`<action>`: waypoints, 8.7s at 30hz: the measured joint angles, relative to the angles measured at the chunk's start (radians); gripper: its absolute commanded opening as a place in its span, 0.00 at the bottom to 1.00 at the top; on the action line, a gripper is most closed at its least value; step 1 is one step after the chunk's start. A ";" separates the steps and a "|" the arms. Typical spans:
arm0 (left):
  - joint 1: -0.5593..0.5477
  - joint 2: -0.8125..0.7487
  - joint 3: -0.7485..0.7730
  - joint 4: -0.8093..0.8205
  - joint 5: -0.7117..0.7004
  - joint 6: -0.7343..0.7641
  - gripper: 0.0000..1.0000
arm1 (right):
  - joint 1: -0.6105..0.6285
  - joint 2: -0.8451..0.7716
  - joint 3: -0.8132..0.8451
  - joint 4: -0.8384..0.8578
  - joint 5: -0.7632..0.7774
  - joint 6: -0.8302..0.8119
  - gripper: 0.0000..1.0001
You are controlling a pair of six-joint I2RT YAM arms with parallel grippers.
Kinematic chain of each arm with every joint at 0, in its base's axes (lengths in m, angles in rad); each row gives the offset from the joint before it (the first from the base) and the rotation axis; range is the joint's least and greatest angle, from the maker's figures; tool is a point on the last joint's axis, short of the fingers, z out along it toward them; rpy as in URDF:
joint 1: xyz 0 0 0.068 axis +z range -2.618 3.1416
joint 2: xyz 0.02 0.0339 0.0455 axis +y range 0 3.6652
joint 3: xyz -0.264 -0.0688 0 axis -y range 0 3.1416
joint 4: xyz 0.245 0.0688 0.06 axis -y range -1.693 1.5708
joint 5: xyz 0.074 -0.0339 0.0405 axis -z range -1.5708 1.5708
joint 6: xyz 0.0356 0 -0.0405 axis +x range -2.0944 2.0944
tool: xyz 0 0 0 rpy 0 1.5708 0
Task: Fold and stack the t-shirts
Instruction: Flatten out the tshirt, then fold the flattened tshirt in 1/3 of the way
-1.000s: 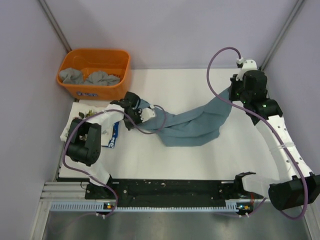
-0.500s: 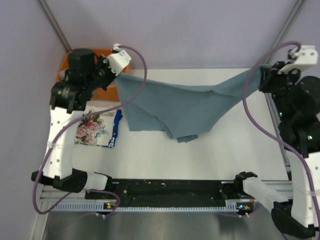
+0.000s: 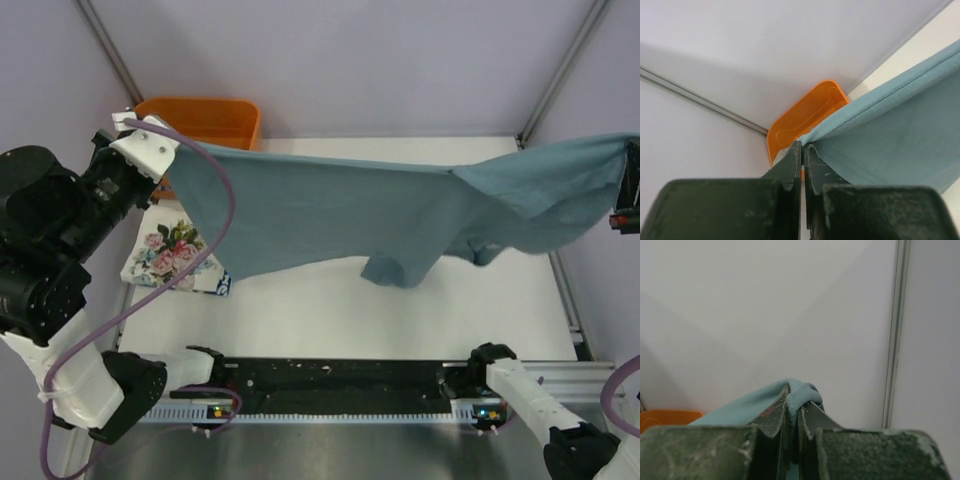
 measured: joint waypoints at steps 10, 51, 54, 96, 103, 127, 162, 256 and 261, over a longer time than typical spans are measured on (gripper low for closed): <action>0.000 0.094 -0.157 0.037 -0.007 -0.014 0.00 | 0.000 0.267 -0.021 0.007 0.005 -0.064 0.00; -0.074 0.225 -0.923 0.492 -0.173 0.032 0.00 | -0.473 0.035 -0.807 0.011 -0.310 0.329 0.00; -0.073 0.148 -1.146 0.398 -0.101 -0.002 0.00 | -0.462 -0.086 -0.941 -0.045 -0.310 0.404 0.00; -0.070 0.448 -1.294 0.670 -0.206 -0.104 0.00 | -0.331 0.703 -0.935 0.361 -0.268 0.293 0.00; -0.069 0.486 -1.261 0.689 -0.224 -0.102 0.00 | -0.331 0.796 -0.834 0.370 -0.263 0.216 0.00; -0.061 0.636 -1.074 0.797 -0.382 -0.093 0.63 | -0.320 1.154 -0.440 0.265 -0.305 0.196 0.52; -0.079 0.243 -1.707 0.965 -0.047 0.299 0.00 | -0.528 0.749 -1.078 0.095 -0.151 0.473 0.00; 0.029 0.406 -1.468 0.680 0.231 -0.132 0.00 | -0.266 0.672 -1.105 -0.001 -0.159 0.401 0.02; 0.029 0.406 -1.468 0.681 0.230 -0.132 0.00 | -0.266 0.671 -1.097 -0.008 -0.158 0.401 0.00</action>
